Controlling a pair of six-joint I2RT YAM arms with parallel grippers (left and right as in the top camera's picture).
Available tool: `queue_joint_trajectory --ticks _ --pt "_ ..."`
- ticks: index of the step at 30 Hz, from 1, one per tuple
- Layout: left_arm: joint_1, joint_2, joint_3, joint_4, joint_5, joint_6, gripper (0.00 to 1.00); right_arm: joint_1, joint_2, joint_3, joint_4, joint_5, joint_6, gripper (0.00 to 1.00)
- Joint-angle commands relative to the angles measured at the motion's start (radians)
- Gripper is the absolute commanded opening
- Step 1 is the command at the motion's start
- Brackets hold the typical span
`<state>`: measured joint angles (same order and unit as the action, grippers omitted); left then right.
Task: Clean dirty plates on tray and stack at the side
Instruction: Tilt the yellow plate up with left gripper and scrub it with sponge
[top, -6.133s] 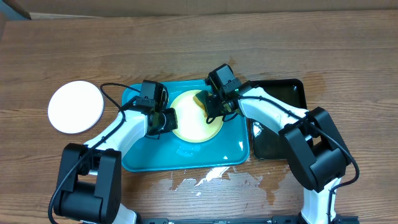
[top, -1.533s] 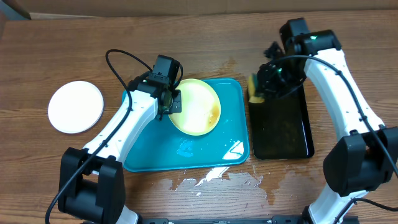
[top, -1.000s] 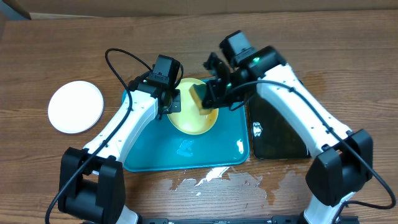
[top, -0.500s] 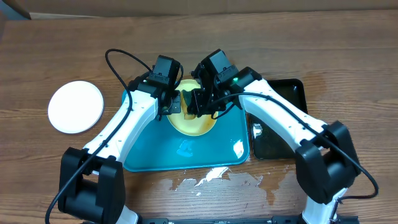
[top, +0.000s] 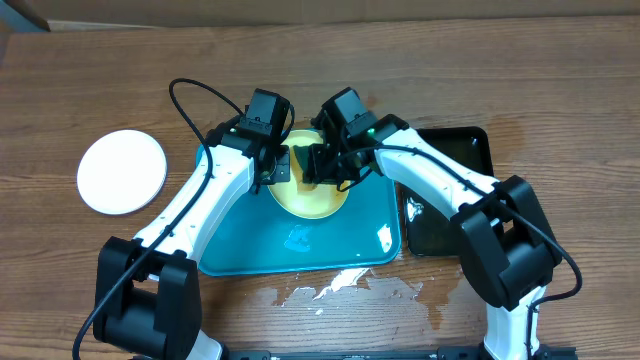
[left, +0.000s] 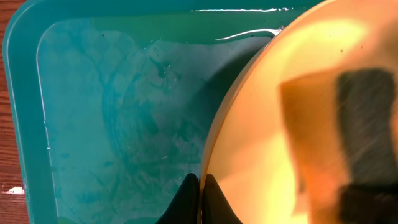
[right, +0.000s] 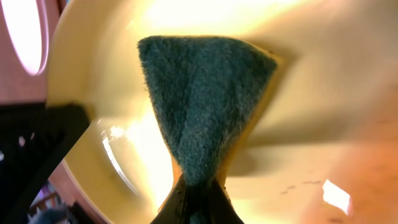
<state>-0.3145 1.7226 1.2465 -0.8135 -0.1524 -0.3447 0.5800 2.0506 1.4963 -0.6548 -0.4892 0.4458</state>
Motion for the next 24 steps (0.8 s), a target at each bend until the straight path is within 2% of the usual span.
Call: queue_joint_trajectory --ticks 1,8,14,18,24 --pt "0.000 0.009 0.026 -0.001 -0.005 -0.018 0.04 -0.067 0.005 -0.003 0.006 0.028 0.044 0.04" --pt "0.000 0.009 0.026 0.000 -0.016 -0.018 0.04 -0.152 0.005 -0.003 0.008 -0.013 0.048 0.04" --pt "0.000 0.009 0.027 0.006 -0.060 -0.018 0.04 -0.197 -0.010 -0.002 -0.012 -0.330 -0.063 0.04" --pt "0.000 0.009 0.029 0.007 -0.065 -0.018 0.04 -0.202 -0.022 -0.002 -0.093 -0.463 -0.114 0.04" --pt "0.000 0.009 0.031 0.012 -0.064 -0.019 0.04 -0.165 -0.021 -0.003 -0.248 -0.455 -0.189 0.04"
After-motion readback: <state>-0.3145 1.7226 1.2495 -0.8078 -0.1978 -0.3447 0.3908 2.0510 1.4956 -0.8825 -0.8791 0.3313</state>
